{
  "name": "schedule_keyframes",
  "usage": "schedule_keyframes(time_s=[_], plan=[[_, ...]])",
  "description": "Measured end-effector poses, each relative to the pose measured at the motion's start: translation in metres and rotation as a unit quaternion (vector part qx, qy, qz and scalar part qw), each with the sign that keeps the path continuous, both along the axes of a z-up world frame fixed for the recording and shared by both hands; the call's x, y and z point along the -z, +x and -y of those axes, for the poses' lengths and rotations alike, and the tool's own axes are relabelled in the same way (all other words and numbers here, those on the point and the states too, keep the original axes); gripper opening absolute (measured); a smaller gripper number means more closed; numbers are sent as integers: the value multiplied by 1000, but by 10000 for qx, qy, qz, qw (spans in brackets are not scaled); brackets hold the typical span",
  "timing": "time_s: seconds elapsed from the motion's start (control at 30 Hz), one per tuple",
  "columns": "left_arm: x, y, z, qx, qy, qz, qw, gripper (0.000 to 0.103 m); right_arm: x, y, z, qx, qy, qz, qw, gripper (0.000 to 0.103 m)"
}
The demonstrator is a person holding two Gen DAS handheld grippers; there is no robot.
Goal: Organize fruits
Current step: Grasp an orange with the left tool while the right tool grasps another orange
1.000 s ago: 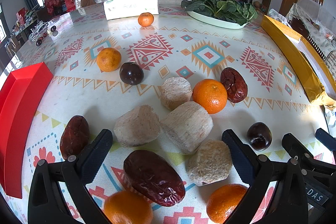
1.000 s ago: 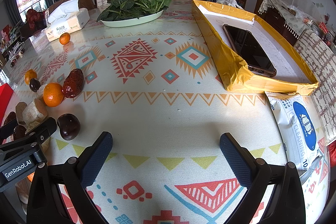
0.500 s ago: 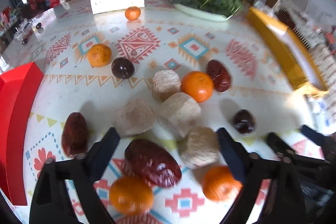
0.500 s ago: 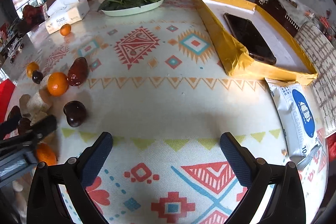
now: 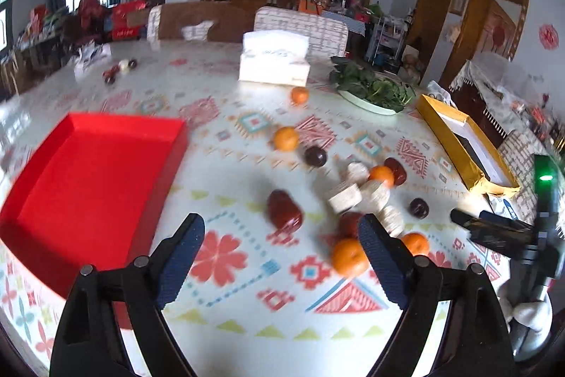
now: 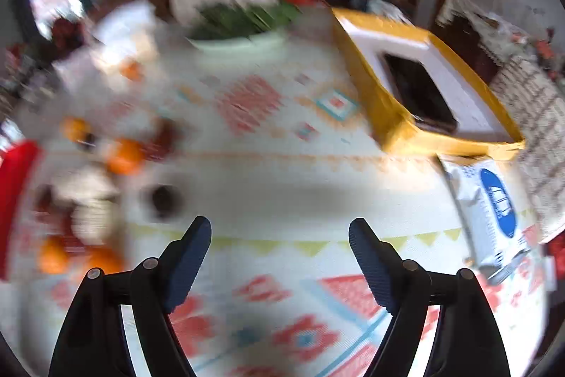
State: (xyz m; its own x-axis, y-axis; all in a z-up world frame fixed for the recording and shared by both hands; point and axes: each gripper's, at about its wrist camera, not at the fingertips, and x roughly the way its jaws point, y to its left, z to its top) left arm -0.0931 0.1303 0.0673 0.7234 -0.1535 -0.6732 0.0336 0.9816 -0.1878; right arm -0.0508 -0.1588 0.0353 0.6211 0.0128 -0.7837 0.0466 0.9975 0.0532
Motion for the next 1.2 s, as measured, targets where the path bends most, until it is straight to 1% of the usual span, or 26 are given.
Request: schedule_keyframes(time_s=[0.03,0.07,0.1,0.13,0.17,0.2,0.27,0.33,0.37,0.4,0.43,0.5,0.57,0.7,0.73,0.83,0.93,0.97,1.0,1.1,1.2], plan=[[3,-3,-4,23,-83,27,10000,87,-7,-9,-8,-180,135,151,9996,85],[5,-8,-6,43,-124,50,9999,84,-10,-13,-14,-313,198,190,9991,85],[9,-9,-8,120,-194,38,9997,69,-11,-17,-25,-554,312,168,9978,85],[13,-10,-7,239,-279,-30,9993,48,-11,-19,-32,-725,397,123,9965,85],[18,-7,-5,360,-363,-118,9986,40,-9,-20,-41,-894,473,69,9948,84],[20,-6,-3,432,-396,-180,9981,34,-7,-21,-51,-1052,529,31,9930,79],[25,-8,0,543,-371,-218,9976,34,-1,-20,-66,-1265,556,-41,9904,71],[27,-9,5,738,-357,-216,9964,34,7,-19,-75,-1362,518,-86,9893,70],[28,-9,8,791,-332,-217,9961,34,11,-18,-80,-1413,472,-126,9888,67],[29,-8,11,818,-300,-218,9960,35,14,-18,-85,-1429,458,-162,9885,61],[30,-7,13,855,-278,-229,9957,35,18,-15,-87,-1441,475,-224,9882,58],[33,-3,21,979,-247,-285,9945,35,23,-11,-90,-1457,557,-304,9873,45],[36,-1,31,1081,-163,-330,9935,35,23,-12,-88,-1461,604,-257,9871,40],[43,6,53,1350,15,-406,9900,35,22,-17,-78,-1378,791,-268,9869,40],[44,9,59,1407,61,-411,9892,36,23,-17,-74,-1367,829,-276,9868,40],[47,16,70,1491,154,-472,9876,38,20,-20,-65,-1314,923,-275,9866,40],[53,22,80,1571,280,-619,9852,38,13,-25,-62,-1304,921,-205,9870,40],[55,23,83,1608,263,-673,9843,38,11,-26,-62,-1315,918,-180,9869,40],[57,22,84,1642,218,-705,9837,33,7,-28,-63,-1342,916,-139,9866,40],[56,17,82,1603,184,-660,9847,32,-3,-32,-68,-1402,884,-22,9862,40],[51,12,64,1451,-65,-585,9877,32,-12,-37,-78,-1518,871,53,9846,38]])
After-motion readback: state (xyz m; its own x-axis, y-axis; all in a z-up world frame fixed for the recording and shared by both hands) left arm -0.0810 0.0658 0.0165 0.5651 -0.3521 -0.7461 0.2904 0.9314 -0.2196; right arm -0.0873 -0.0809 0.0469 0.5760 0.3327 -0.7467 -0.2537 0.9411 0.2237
